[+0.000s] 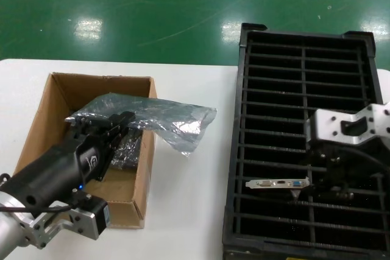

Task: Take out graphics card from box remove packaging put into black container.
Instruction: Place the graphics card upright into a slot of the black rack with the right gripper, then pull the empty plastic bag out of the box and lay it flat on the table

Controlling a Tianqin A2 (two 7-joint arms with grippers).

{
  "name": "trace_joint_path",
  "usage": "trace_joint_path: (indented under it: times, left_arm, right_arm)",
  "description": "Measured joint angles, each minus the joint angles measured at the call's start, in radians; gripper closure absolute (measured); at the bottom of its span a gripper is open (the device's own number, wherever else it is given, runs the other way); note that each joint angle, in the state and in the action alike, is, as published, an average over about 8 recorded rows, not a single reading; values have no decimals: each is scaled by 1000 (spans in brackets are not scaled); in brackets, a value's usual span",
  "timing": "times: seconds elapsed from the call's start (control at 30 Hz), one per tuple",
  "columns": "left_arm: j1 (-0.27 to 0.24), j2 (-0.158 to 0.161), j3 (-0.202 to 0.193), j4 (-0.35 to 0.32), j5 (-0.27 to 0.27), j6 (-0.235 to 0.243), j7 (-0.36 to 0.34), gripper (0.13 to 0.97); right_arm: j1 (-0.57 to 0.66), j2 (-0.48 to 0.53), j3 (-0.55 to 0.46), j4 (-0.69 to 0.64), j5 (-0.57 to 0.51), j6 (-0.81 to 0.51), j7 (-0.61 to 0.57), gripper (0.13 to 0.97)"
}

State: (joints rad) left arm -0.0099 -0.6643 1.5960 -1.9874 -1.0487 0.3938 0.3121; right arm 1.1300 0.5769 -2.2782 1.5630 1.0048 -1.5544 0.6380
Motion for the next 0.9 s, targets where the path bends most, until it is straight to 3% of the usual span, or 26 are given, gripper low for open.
trace_joint_path:
  times: [0.27,0.4,0.57,0.67,0.73,0.9]
  left_arm:
    - [0,0,0,0,0,0,0,957]
    - [0,0,0,0,0,0,0,957]
    - [-8,20,-9,-5,13,29,-35,957]
    - [-25,57,-29,-18,35,89,-113,957]
    - [-43,94,-51,-30,48,155,-193,957]
    - [-109,219,-129,-41,39,375,-431,957]
  right_arm:
    - [-102,74,133,94,-17,138,31,652]
    - [-195,99,222,134,-65,268,44,652]
    - [-251,106,273,153,-92,338,50,521]
    - [-254,106,275,154,-93,341,50,443]
    - [-254,106,275,154,-93,340,50,421]
    - [-253,106,275,154,-93,340,50,315]
